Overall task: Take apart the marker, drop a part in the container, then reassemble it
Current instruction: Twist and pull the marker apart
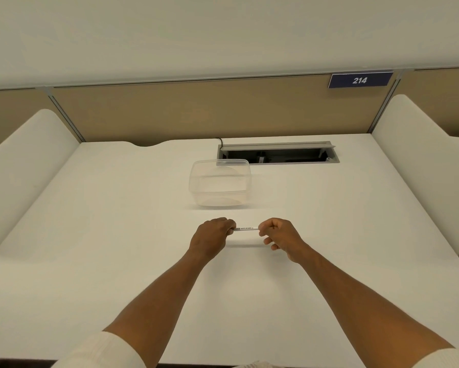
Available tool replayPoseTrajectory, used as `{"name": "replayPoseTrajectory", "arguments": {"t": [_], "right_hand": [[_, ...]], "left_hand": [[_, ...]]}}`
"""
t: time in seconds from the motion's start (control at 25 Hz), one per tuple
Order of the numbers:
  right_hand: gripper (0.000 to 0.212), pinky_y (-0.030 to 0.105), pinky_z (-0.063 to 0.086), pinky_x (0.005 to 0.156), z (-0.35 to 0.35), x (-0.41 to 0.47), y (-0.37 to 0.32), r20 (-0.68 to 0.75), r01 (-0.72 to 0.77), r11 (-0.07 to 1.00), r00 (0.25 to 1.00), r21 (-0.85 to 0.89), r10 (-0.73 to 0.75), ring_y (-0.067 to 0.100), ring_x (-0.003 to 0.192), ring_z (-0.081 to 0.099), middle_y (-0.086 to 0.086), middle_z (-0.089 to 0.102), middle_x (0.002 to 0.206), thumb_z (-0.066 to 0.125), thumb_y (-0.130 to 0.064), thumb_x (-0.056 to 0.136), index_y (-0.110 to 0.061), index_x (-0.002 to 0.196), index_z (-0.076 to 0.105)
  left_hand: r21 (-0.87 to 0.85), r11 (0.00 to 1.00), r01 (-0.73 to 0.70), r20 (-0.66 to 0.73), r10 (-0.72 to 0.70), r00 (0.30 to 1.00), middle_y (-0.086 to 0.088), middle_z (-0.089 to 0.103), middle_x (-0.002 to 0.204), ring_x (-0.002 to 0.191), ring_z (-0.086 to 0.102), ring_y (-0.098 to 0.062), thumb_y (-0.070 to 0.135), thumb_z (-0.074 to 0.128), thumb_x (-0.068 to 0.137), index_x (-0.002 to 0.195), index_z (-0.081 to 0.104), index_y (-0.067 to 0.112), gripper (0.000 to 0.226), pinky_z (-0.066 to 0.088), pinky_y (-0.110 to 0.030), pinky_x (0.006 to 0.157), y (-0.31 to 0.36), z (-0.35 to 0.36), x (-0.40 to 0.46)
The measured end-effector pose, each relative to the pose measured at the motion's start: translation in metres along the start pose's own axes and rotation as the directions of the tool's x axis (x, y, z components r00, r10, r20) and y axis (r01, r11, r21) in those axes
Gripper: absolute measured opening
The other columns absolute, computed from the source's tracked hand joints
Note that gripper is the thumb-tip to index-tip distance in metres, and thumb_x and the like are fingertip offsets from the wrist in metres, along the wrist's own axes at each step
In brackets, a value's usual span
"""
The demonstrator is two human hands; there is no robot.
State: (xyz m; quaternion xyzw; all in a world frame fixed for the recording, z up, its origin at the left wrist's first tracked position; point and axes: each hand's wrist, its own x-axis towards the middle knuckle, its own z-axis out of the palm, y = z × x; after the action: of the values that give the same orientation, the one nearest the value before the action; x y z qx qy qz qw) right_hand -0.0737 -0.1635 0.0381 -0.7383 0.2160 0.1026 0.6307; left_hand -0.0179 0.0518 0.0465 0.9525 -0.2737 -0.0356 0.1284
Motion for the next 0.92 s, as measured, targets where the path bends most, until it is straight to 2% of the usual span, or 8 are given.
{"name": "replayPoseTrajectory", "arguments": {"t": [0.08,0.16,0.4,0.48,0.6,0.76,0.84,0.92], "right_hand": [[0.031,0.025,0.042,0.050,0.0012,-0.0004,-0.0015,-0.002,-0.052,0.999,0.999,-0.007,0.052,0.016,0.058,0.059,0.000,0.071,0.073,0.060,-0.039,0.092,-0.011,0.084,0.071],[0.037,0.025,0.040,0.051,0.0012,-0.0005,-0.0025,-0.005,-0.068,0.996,0.998,-0.053,0.068,0.016,0.056,0.057,0.002,0.069,0.067,0.057,-0.042,0.093,-0.012,0.077,0.071],[0.006,0.025,0.045,0.054,0.0004,-0.0031,0.0004,0.026,0.007,1.000,1.000,-0.015,-0.006,0.015,0.065,0.061,0.001,0.069,0.079,0.067,-0.014,0.086,-0.011,0.090,0.070],[0.015,0.024,0.044,0.051,0.0017,-0.0040,-0.0004,0.034,-0.012,1.000,0.999,0.019,0.012,0.015,0.062,0.061,0.000,0.072,0.081,0.069,-0.022,0.087,-0.009,0.094,0.070],[0.034,0.022,0.038,0.046,0.0022,-0.0038,-0.0025,0.015,-0.052,0.999,0.999,0.015,0.051,0.013,0.054,0.056,0.001,0.073,0.075,0.061,-0.041,0.093,-0.008,0.087,0.072],[0.022,0.023,0.038,0.049,0.0023,-0.0042,-0.0011,0.020,-0.025,0.998,0.999,-0.053,0.026,0.012,0.056,0.054,0.003,0.067,0.072,0.060,-0.025,0.094,-0.010,0.080,0.068],[0.011,0.023,0.039,0.050,0.0021,-0.0042,0.0004,0.021,-0.016,0.999,1.000,-0.033,0.017,0.013,0.058,0.055,0.003,0.067,0.075,0.060,-0.013,0.090,-0.012,0.082,0.067],[0.008,0.023,0.036,0.047,0.0013,-0.0039,0.0002,0.018,-0.024,0.999,1.000,-0.025,0.024,0.013,0.055,0.051,0.002,0.068,0.077,0.061,-0.011,0.088,-0.013,0.083,0.067]], "left_hand": [[0.005,1.000,-0.008,-0.001,0.008,1.000,0.004,0.060,0.083,0.073,0.055,-0.024,0.016,0.046,0.096,0.094,0.059,0.025,0.016,0.048,-0.037,0.061,0.0010,-0.0024,0.0000],[0.008,1.000,-0.014,-0.005,0.014,1.000,0.004,0.060,0.084,0.073,0.056,-0.024,0.016,0.046,0.096,0.095,0.059,0.025,0.016,0.048,-0.037,0.061,0.0013,-0.0037,-0.0001],[0.001,1.000,-0.013,0.000,0.013,1.000,0.004,0.061,0.086,0.073,0.056,-0.025,0.016,0.046,0.097,0.098,0.061,0.024,0.017,0.045,-0.036,0.060,0.0005,-0.0026,-0.0038],[-0.003,1.000,-0.008,-0.003,0.008,1.000,0.004,0.061,0.086,0.073,0.056,-0.025,0.015,0.046,0.097,0.098,0.061,0.024,0.017,0.045,-0.036,0.060,0.0006,-0.0035,-0.0051],[-0.001,1.000,-0.020,-0.015,0.020,1.000,0.004,0.059,0.083,0.070,0.052,-0.024,0.014,0.046,0.096,0.094,0.059,0.023,0.017,0.042,-0.034,0.059,0.0030,-0.0062,-0.0051],[0.016,0.999,-0.034,-0.014,0.034,0.999,0.004,0.056,0.081,0.068,0.046,-0.022,0.006,0.045,0.091,0.089,0.057,0.023,0.021,0.033,-0.030,0.056,0.0056,-0.0091,-0.0070],[0.021,0.999,-0.034,-0.001,0.034,0.999,0.005,0.055,0.079,0.067,0.047,-0.022,0.007,0.045,0.091,0.088,0.056,0.024,0.021,0.034,-0.030,0.055,0.0042,-0.0063,-0.0076],[0.016,1.000,-0.022,0.014,0.022,1.000,0.006,0.055,0.079,0.068,0.050,-0.022,0.008,0.046,0.092,0.090,0.056,0.025,0.020,0.039,-0.032,0.056,0.0027,-0.0030,-0.0075]]}}
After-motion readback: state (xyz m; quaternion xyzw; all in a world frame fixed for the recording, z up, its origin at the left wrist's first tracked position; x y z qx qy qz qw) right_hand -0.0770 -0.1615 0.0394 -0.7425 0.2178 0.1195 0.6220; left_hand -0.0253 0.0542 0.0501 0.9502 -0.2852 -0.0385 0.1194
